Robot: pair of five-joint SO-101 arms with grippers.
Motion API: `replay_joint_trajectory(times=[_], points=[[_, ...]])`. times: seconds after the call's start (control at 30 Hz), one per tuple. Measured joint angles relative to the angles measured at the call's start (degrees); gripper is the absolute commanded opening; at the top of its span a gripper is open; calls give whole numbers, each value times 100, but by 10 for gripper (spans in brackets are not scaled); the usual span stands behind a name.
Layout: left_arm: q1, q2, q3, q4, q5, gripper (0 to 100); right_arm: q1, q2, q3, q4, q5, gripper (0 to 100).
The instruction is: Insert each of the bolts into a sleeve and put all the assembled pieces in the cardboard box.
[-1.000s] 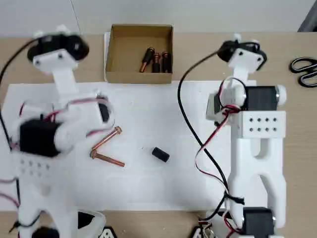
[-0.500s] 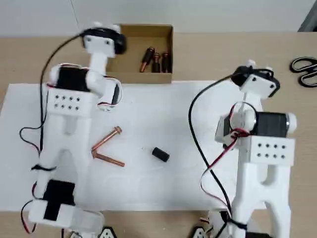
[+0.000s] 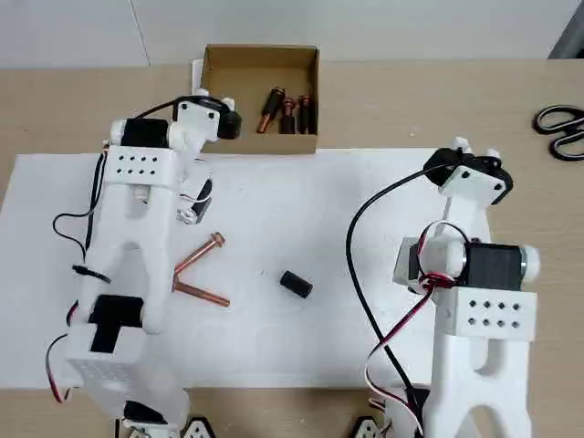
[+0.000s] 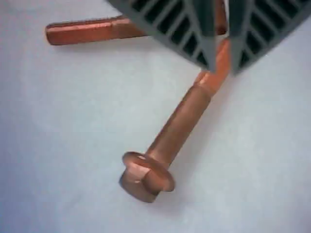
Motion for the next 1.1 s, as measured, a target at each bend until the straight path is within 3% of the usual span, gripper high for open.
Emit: replay_joint_trajectory(times=[0.7,1.1], points=[[97,651,352,-26,-1626,51,0,-9,0,-18,0,3],[97,1204,352,-35,-1776,92,0,-9,18,-35,0,3]])
